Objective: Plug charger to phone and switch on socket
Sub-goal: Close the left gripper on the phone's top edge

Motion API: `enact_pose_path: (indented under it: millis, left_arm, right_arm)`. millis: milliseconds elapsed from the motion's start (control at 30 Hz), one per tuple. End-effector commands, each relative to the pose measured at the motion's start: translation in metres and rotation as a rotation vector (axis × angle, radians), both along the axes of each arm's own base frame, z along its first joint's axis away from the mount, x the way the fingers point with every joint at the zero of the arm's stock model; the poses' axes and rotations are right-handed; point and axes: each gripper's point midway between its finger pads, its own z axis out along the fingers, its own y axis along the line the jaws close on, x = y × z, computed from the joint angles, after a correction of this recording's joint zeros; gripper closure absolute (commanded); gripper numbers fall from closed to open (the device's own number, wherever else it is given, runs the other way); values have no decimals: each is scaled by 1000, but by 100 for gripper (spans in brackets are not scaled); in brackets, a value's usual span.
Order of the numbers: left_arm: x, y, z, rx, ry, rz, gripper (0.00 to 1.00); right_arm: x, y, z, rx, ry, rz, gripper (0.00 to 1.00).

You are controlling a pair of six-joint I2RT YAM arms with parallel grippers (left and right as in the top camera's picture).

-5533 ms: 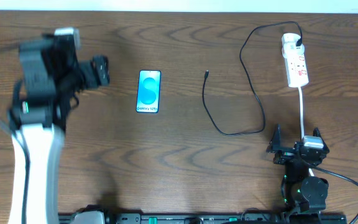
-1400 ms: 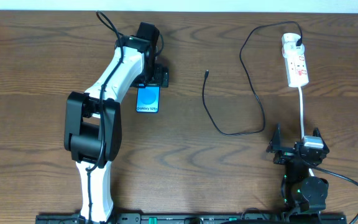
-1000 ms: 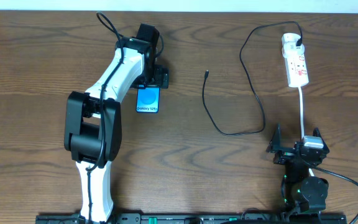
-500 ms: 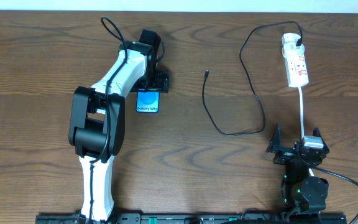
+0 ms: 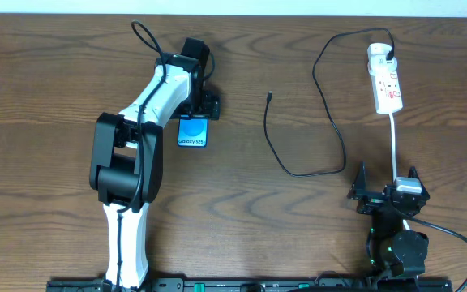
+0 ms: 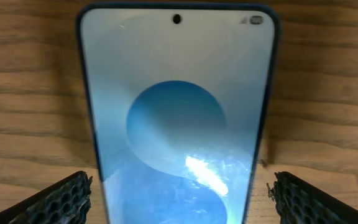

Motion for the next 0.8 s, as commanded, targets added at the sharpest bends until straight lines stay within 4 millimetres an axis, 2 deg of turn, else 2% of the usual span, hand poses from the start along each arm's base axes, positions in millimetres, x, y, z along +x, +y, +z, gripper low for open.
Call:
enact_pose_path:
  millis: [0, 767]
  left_arm:
    - [-1, 9, -5, 43, 2, 18, 6]
    - [1, 8, -5, 40, -4, 15, 6]
  right_arm:
    - [0, -2, 0, -1, 0, -10, 1]
    - [0, -2, -1, -1, 0, -10, 1]
